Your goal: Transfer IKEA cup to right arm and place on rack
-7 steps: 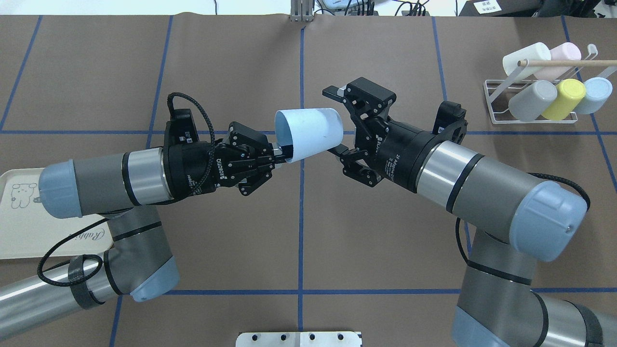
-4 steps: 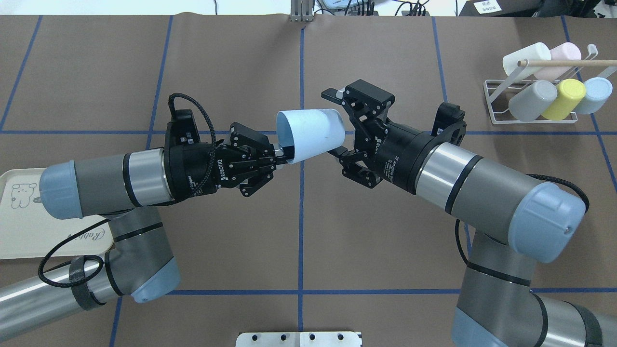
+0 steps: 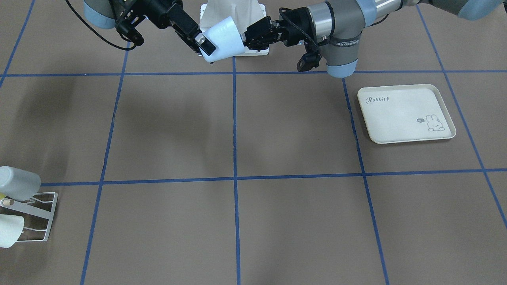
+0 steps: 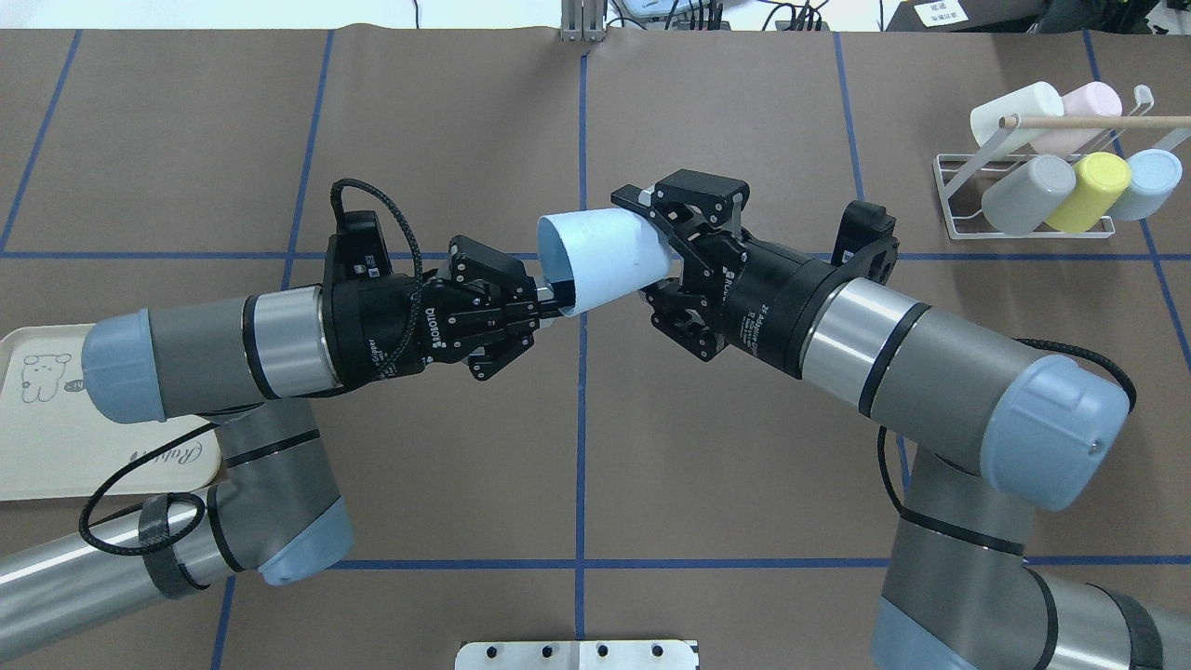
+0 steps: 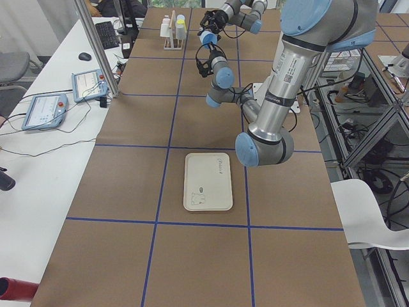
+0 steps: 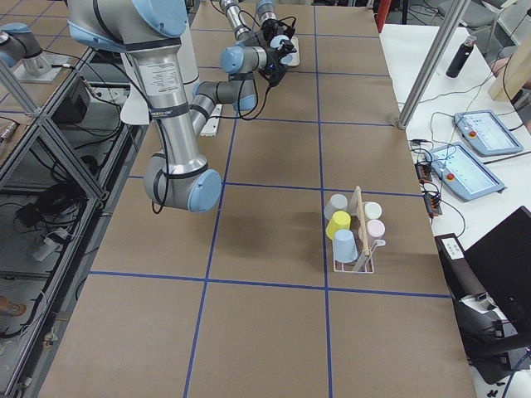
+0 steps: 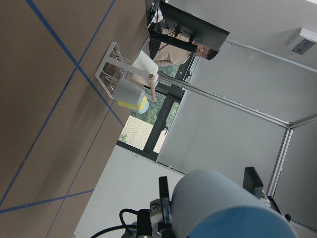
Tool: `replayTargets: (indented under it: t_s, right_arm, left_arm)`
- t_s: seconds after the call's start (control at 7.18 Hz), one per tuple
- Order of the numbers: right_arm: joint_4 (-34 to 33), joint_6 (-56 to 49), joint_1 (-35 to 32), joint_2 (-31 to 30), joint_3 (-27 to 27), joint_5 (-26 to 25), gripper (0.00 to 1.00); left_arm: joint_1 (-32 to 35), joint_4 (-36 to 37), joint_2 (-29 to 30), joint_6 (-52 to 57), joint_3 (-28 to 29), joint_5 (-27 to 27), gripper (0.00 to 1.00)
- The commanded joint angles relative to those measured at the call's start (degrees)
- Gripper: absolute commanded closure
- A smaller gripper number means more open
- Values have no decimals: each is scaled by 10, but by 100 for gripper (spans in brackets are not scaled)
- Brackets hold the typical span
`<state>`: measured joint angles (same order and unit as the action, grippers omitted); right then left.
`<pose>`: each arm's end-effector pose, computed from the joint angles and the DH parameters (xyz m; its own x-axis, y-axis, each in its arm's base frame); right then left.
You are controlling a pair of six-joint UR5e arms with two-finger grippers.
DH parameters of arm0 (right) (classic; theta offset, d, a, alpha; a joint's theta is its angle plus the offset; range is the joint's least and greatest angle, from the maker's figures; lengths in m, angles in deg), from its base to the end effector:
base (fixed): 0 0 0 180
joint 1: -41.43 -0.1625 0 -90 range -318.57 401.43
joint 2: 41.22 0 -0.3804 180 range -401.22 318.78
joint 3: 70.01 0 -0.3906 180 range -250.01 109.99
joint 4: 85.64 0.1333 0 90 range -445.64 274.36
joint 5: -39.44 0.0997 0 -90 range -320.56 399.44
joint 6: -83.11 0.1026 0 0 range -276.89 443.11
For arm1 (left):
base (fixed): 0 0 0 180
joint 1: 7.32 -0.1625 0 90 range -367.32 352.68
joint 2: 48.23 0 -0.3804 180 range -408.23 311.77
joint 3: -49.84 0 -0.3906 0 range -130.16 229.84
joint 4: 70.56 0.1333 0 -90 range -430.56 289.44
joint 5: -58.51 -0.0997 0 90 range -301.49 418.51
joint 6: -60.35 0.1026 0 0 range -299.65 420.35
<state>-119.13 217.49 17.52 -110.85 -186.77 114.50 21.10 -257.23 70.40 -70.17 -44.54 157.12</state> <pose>-0.3658 -0.3369 0.1126 -0.5882 0.4784 0.6520 -0.2928 0.6256 -0.7231 0.4049 -0.3532 0.1421 -0.6668 -0.3696 -0.6472 -0.0842 0.9002 -0.4274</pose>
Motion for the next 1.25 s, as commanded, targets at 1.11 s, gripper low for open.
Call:
replayTargets:
  t_s: [1.11]
  right_arm:
    - [-134, -432, -209, -74, 72, 6, 98]
  left_arm:
    - [40, 8, -41, 129, 51, -1, 2]
